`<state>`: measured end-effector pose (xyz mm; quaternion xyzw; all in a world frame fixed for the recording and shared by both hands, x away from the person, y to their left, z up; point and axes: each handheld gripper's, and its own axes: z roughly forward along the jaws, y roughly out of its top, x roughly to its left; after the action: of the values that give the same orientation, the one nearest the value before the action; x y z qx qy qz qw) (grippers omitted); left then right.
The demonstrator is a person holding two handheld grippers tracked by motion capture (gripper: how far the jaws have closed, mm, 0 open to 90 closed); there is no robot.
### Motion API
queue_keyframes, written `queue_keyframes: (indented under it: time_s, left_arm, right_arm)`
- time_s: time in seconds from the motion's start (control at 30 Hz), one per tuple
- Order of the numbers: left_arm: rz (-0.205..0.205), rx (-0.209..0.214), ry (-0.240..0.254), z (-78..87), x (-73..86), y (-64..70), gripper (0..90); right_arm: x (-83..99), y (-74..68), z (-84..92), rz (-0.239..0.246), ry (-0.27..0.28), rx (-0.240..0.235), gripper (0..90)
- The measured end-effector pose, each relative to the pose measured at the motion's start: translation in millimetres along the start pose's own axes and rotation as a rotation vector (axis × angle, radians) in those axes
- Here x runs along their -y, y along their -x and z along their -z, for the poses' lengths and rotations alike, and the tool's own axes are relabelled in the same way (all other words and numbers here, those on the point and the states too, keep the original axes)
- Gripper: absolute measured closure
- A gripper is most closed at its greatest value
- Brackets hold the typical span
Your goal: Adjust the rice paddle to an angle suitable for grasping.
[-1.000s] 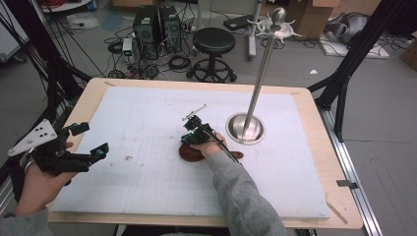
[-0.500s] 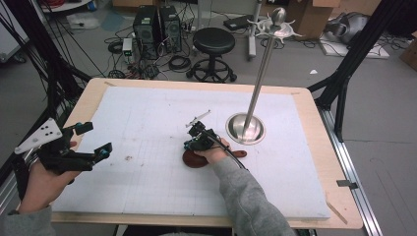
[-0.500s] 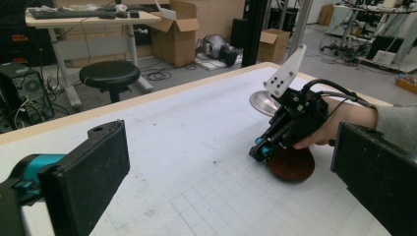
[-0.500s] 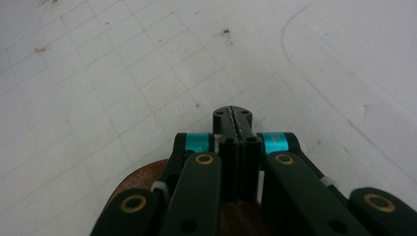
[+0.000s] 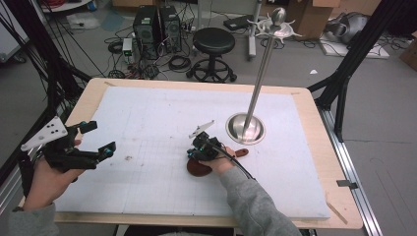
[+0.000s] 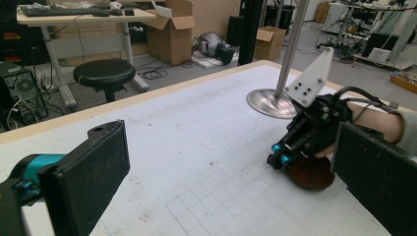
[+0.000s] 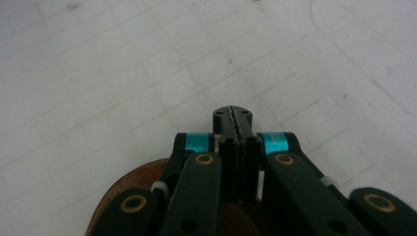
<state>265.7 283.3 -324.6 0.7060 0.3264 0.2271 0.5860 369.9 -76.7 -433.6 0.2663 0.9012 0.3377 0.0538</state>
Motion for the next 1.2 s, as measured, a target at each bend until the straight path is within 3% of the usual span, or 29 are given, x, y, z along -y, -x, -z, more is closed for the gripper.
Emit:
queue_keyframes:
  time_s: [0.1, 0.27, 0.4, 0.47, 0.67, 1.2]
  left_arm:
    - [0.0, 0.005, -0.004, -2.4, 0.2, 1.2, 1.7]
    - [-0.011, 0.008, -0.01, -3.7, -0.6, 2.6, 1.7]
    - [-0.009, 0.006, -0.01, -6.0, -1.1, 1.7, 1.7]
    - [-0.011, 0.011, -0.012, -6.7, -1.7, 2.0, 1.7]
    - [-0.014, 0.02, -0.01, -10.8, -3.4, 2.1, 1.7]
    - [-0.021, 0.059, -0.021, -29.5, -5.4, 6.3, 1.8]
  right_arm:
    - [3.7, -6.8, 4.6, 0.025, -0.017, 0.0, 90.0]
    - [15.1, -11.6, 11.3, 0.005, -0.003, -0.026, 90.0]
    - [17.2, -19.6, 16.3, 0.051, -0.035, -0.005, 90.0]
    - [19.6, -22.8, 18.8, 0.052, -0.044, -0.006, 90.0]
    - [33.6, -24.5, 27.1, 0.036, -0.015, -0.041, 90.0]
    - [66.4, -33.3, 53.5, 0.087, -0.017, -0.066, 90.0]
